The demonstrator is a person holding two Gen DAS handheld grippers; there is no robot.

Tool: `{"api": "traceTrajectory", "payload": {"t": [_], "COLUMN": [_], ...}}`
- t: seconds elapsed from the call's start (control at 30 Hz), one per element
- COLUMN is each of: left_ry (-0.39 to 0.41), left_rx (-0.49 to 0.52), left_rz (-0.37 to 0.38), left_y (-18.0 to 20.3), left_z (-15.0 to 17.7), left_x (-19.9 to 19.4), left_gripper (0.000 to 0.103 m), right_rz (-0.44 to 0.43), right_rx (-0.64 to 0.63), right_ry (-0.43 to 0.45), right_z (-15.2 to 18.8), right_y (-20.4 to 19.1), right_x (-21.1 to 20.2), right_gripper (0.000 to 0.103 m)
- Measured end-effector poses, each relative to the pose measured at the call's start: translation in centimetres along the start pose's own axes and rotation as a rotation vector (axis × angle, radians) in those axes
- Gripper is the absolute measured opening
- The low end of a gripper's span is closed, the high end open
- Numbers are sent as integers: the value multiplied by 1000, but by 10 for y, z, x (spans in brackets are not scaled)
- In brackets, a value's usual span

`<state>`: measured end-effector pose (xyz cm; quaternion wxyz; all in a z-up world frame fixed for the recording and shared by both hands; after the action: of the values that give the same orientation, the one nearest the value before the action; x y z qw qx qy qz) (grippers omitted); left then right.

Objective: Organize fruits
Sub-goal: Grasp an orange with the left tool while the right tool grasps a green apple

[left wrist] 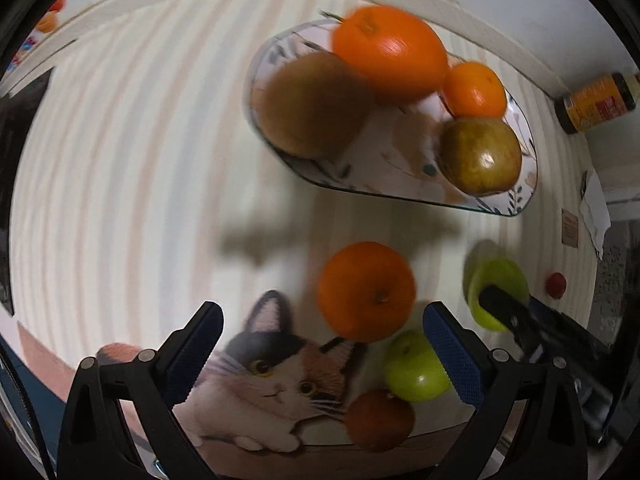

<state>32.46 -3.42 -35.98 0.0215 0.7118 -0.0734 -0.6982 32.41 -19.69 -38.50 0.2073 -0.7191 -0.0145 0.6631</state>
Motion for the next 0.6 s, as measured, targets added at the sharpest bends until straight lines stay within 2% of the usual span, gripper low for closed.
{"api": "traceTrajectory", "payload": {"t": [0.13,0.17,0.2,0.37,0.6], "left_ry": [-2,0,-6,0,-22], "left_rx": [88,104,123,143,130], "left_rz": [11,10,1,-30,-52], "left_y": [21,24,27,26,-2], "left_z": [-8,-9,-9,-5,24], "left_x": [13,16,19,16,9], "left_gripper": [99,84,60,60,60], "right_rz": [22,24,27,16,2], "right_rx": [25,32,39,42,1], "right_ry": [-9,-11,-15,-20,-45], "right_z": [9,10,12,19,26], "right_y": [17,20,22,21,-2], "right_x": [-3,-2,0,4,14], "right_gripper": [59,59,59,59,59]}}
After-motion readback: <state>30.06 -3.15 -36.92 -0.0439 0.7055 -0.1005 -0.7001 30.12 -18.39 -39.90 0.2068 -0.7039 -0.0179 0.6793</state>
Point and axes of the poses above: each gripper's, at about its wrist camera, not at the fingertips, and x roughly the way its jaws point, y to its right, z to its underside, the point moved 4 cm from there along x, roughly the way its jaws point, and after that the axes turned 6 degrees about x, right-handed, at the moved point
